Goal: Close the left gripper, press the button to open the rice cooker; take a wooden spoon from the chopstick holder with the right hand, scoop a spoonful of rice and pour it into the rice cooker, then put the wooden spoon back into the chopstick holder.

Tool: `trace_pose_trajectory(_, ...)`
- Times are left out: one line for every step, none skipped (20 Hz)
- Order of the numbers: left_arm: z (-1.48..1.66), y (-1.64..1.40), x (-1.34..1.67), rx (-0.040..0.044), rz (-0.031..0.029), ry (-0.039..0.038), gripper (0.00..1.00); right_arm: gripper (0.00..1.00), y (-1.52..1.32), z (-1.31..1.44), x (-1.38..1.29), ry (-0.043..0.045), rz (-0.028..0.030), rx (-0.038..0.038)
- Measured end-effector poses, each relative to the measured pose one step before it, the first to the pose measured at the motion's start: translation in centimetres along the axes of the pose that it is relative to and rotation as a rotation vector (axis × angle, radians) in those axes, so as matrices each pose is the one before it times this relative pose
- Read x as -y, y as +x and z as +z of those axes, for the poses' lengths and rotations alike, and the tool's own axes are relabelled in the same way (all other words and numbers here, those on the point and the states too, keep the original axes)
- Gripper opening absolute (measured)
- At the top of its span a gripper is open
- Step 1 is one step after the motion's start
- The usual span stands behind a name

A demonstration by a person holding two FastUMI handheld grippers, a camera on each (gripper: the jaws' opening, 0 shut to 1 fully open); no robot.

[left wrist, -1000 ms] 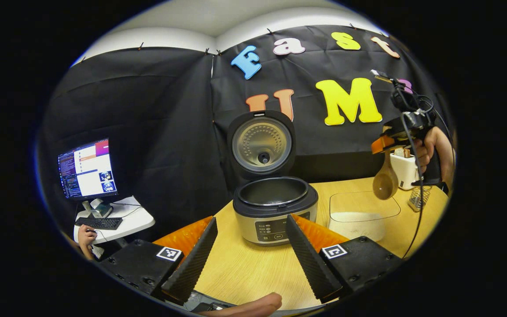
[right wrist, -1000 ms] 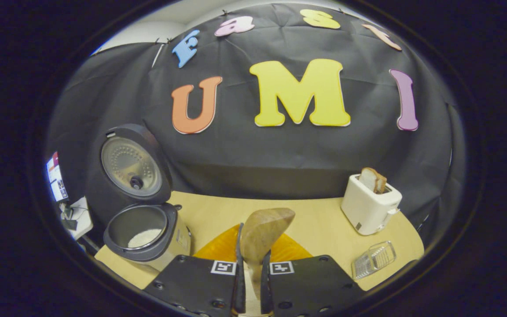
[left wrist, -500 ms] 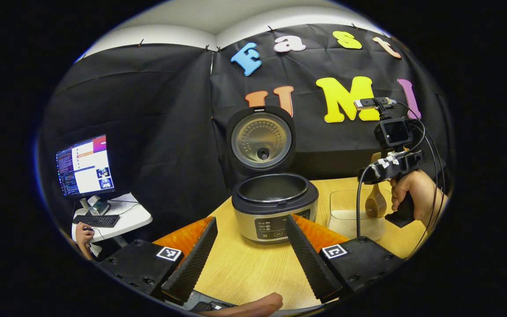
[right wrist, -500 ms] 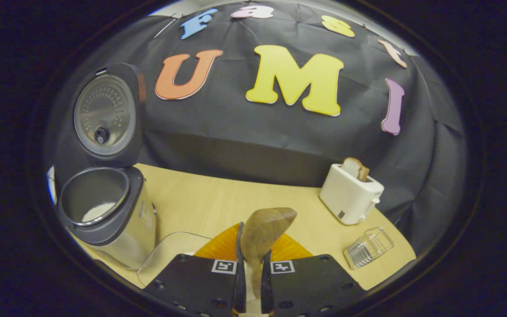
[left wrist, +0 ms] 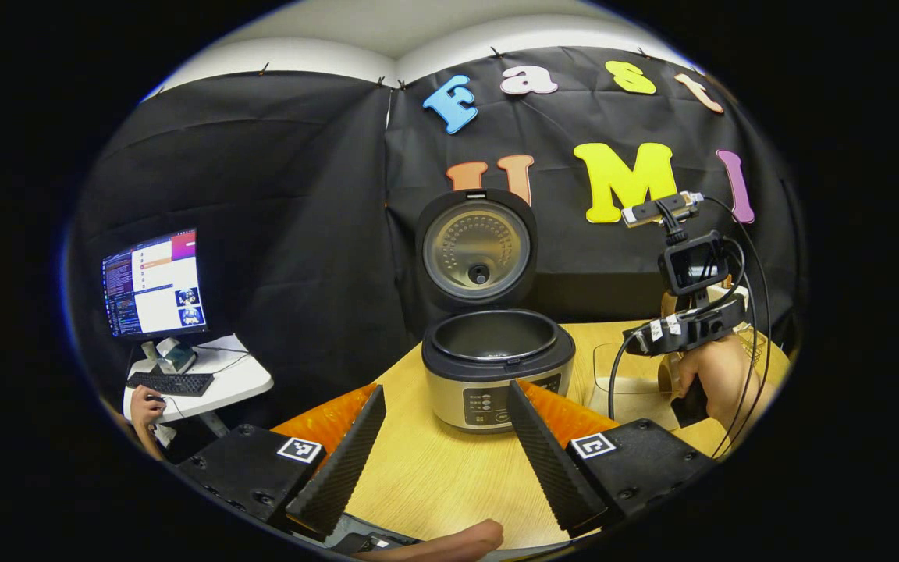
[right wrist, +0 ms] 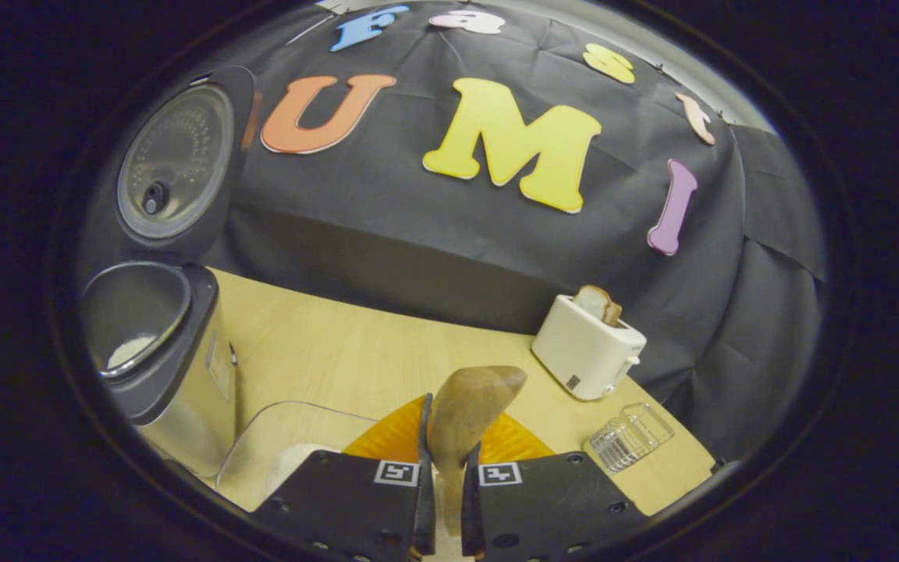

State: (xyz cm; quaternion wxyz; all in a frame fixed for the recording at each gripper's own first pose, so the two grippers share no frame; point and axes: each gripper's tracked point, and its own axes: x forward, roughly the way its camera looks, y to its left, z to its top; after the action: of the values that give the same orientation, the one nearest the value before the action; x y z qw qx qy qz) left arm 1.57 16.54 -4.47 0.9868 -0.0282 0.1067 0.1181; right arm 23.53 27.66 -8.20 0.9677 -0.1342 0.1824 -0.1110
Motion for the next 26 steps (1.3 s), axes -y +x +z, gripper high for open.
trace_pose_trajectory(-0.02,0.039,-0.011,-0.00121,-0.00141,-0.00533,0.99,0.13,0.102,-0.094,-0.031,0.0132,-0.01258,-0.01253)
trace_pose_trajectory(-0.032,0.045,0.042,-0.00258,-0.00453,-0.00481,0.99,0.13,-0.02,0.074,-0.165,0.01458,-0.01022,-0.00365)
trace_pose_trajectory(-0.096,-0.008,0.109,-0.00248,-0.00606,-0.00101,0.99,0.13,0.003,-0.112,-0.459,0.00879,0.00176,-0.00621)
trace_pose_trajectory(-0.012,-0.031,0.11,-0.00128,-0.00414,0.00002,0.99,0.13,0.076,-0.134,-0.93,0.01236,0.02694,-0.01032)
trace_pose_trajectory(0.141,-0.022,0.092,0.00039,-0.00545,0.00029,0.99,0.13,0.057,-0.414,-1.065,0.00973,0.03053,-0.01769)
trace_pose_trajectory(0.005,0.065,0.008,0.00011,-0.00251,-0.00171,0.99,0.13,-0.095,0.031,-0.802,0.00171,0.02085,-0.00802)
trace_pose_trajectory(-0.038,0.064,0.072,-0.00216,-0.0118,-0.00812,0.99,0.13,-0.181,0.194,-0.039,-0.00882,-0.00273,0.01085)
trace_pose_trajectory(-0.227,0.148,0.534,-0.00507,-0.0268,-0.01677,0.99,0.13,-0.051,0.134,-0.539,0.00822,0.01861,0.00201)
trace_pose_trajectory(-0.253,0.113,0.218,-0.01121,-0.01267,-0.01865,0.99,0.13,-0.115,-0.019,-0.67,0.00687,0.01981,0.00528)
trace_pose_trajectory(-0.178,0.085,-0.378,-0.00819,0.00995,-0.00997,0.99,0.13,-0.048,0.17,-0.69,0.02127,0.03433,-0.00067)
trace_pose_trajectory(-0.072,0.062,-0.528,-0.00258,0.0188,0.00055,0.99,0.13,0.079,0.014,-0.763,0.02392,0.0434,-0.00102)
trace_pose_trajectory(-0.055,0.117,-0.396,-0.00093,0.01295,0.00289,1.0,0.13,0.0,-0.204,-0.724,0.02973,0.0458,-0.01757)
trace_pose_trajectory(-0.051,0.127,-0.268,-0.00279,0.00546,-0.00197,1.0,0.13,-0.455,-0.172,-0.818,0.0338,0.0408,-0.01303)
trace_pose_trajectory(-0.071,0.125,-0.124,-0.00269,0.00401,-0.00679,0.99,0.13,-0.083,0.071,-0.106,0.03113,0.02761,-0.00545)
trace_pose_trajectory(-0.124,0.079,-0.256,-0.00357,0.00563,-0.00746,0.99,0.13,-0.007,-0.009,-0.111,0.03044,0.03591,-0.00618)
trace_pose_trajectory(-0.162,0.043,-0.257,-0.00398,0.00537,-0.00595,0.99,0.13,0.14,0.03,-0.115,0.02111,0.03666,-0.00325)
trace_pose_trajectory(-0.059,0.056,-0.146,-0.00235,0.00406,-0.00285,1.0,0.13,-0.152,0.01,-0.287,0.03908,0.04957,-0.00091)
trace_pose_trajectory(-0.05,0.007,-0.09,-0.00089,0.0034,-0.00157,1.0,0.13,-0.155,0.04,-0.364,0.05075,0.059,-0.00925)
trace_pose_trajectory(-0.003,0.014,-0.014,0.00054,-0.00045,-0.00138,0.99,0.14,-0.039,-0.175,-0.133,0.0501,0.05146,-0.01271)
trace_pose_trajectory(0.004,0.036,0.097,-0.00067,-0.00253,-0.00132,1.0,0.13,-0.094,0.071,-0.169,0.04213,0.03899,-0.01107)
trace_pose_trajectory(-0.085,0.011,0.112,-0.00125,-0.00276,0.00017,1.0,0.13,-0.209,0.116,0.273,0.03148,0.01589,-0.0008)
trace_pose_trajectory(-0.032,0.027,0.058,0.00034,-0.00157,0.00178,0.99,0.14,-0.058,0.096,0.182,0.03771,0.02523,-0.00171)
trace_pose_trajectory(0.035,0.031,0.132,0.00052,-0.00071,0.00195,0.99,0.14,0.0,-0.024,0.355,0.03508,0.02119,-0.00934)
trace_pose_trajectory(0.01,0.023,0.116,-0.00149,-0.00071,0.00158,0.99,0.13,-0.048,0.133,0.411,0.03434,0.01834,-0.00064)
trace_pose_trajectory(-0.054,0.06,0.029,-0.00096,-0.00203,0.00112,0.99,0.14,0.058,-0.046,0.16,0.03117,0.02055,-0.00742)
trace_pose_trajectory(0.005,0.057,0.187,0.00168,-0.00188,0.00132,1.0,0.14,0.035,0.124,0.229,0.02731,0.01647,-0.00599)
